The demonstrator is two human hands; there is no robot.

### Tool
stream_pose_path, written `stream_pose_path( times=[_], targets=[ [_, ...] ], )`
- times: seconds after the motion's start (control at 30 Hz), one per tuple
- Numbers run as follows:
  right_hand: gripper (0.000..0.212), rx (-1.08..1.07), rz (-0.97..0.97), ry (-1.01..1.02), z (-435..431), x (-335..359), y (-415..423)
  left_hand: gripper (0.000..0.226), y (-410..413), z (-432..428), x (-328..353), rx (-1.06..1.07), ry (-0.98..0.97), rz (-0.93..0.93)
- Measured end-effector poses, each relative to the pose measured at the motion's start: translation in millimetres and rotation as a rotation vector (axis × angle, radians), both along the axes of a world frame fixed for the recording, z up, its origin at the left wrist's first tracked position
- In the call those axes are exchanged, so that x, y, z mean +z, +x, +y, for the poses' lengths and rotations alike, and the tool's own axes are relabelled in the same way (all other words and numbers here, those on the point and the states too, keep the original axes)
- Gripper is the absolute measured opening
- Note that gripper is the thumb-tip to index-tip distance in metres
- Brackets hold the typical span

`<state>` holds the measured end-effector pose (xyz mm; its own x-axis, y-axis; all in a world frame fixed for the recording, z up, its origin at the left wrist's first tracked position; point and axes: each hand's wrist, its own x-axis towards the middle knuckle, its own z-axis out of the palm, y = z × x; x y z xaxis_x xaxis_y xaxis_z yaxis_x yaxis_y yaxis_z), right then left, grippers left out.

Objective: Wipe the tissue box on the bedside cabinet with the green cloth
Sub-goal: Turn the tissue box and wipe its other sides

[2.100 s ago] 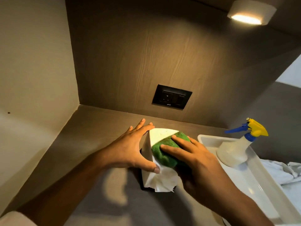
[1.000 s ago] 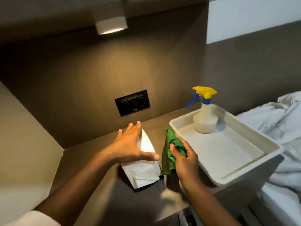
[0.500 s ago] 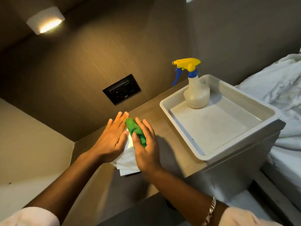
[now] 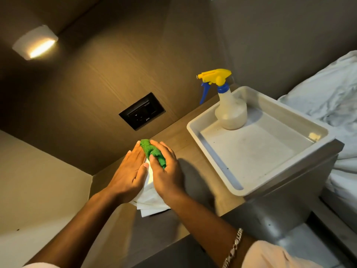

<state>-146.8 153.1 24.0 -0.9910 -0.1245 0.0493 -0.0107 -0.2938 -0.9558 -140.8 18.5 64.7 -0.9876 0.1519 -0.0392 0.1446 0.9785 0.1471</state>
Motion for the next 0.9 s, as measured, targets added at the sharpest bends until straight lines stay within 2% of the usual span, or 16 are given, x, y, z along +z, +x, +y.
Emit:
stream_pose_path(
  times=[0.2,0.27,0.33,0.43,0.5,0.6,0.67,0.77,0.9],
  targets=[
    [0.038,-0.023,-0.143,0.227,10,-34,13,0.063,2,-5,-3,0.020,-0.001,0.011],
    [0.038,0.049,-0.161,0.235,29,-45,23,0.064,2,-6,-3,0.011,-0.008,0.024],
    [0.038,0.195,-0.210,0.141,59,-47,28,0.065,3,-6,-3,0.006,-0.001,0.040],
    [0.035,0.266,-0.359,-0.309,90,-45,44,0.066,0,-7,0,0.008,0.053,0.021],
    [0.036,0.118,-0.368,-0.466,83,-39,58,0.064,-2,-11,5,0.042,0.195,0.033],
    [0.028,-0.251,-0.280,-0.426,47,-21,61,0.041,-7,-24,16,0.171,0.442,0.199],
    [0.029,-0.408,-0.208,-0.447,19,-2,53,0.030,-7,-33,17,0.222,0.507,0.316],
    [0.029,-0.561,-0.200,-0.518,-18,14,43,0.039,-6,-40,12,0.347,0.619,0.387],
    [0.037,-0.708,-0.226,-0.498,-49,16,35,0.042,-1,-48,6,0.484,0.771,0.388]
  ],
)
